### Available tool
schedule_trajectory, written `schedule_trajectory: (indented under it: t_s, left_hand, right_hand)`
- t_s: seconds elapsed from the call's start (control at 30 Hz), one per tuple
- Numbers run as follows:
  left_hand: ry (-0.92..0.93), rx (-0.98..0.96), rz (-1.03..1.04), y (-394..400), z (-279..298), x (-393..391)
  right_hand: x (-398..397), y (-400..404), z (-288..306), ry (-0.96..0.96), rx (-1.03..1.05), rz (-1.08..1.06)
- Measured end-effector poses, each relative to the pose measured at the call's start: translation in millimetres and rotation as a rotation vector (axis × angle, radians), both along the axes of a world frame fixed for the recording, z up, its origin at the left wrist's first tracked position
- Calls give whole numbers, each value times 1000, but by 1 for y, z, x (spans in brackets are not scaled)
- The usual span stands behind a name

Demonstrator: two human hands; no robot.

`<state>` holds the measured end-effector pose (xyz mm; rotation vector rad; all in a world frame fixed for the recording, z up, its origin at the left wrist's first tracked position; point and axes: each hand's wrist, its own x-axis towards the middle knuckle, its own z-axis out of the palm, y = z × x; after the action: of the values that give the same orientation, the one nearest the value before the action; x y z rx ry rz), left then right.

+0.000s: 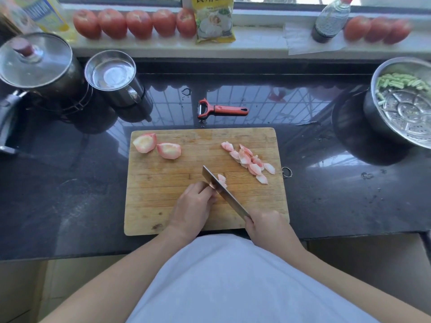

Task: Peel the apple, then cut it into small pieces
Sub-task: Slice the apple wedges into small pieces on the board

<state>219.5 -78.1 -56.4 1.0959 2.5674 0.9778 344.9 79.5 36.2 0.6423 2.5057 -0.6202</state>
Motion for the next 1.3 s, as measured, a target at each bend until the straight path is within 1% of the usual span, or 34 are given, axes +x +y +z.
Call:
schedule_trajectory:
  t_s: [0.33, 0.43, 0.53, 0.67, 0.73, 0.83, 1.0, 1.2, 1.3]
  left_hand:
    - [-15, -31, 11, 0, 1, -1]
    - [5, -45, 6, 1, 4, 0]
    - [19, -45, -1, 1, 7, -1]
    - [2, -52, 28, -2, 3, -1]
    - [-5, -50, 39, -2, 2, 0]
    - [-8, -39, 29, -2, 3, 1]
    - [-12, -39, 31, -1, 3, 0]
    - [-6, -45, 23, -1, 5, 1]
    - [-2, -50, 29, -1, 6, 0]
  right_hand:
    - [0, -1, 0, -91, 65, 44]
    - [-15, -7, -16, -46, 79, 60]
    - [-33, -15, -24, 54, 63, 32]
    - [-22, -9, -15, 111, -4, -49]
    - [-9, -3, -7, 104, -10, -34]
    - [4, 2, 0, 36, -17, -3]
    - [4, 1, 1, -36, 29, 55]
    - [-3, -5, -4, -43, 91, 108]
    - [-22, -13, -19, 29, 78, 56]
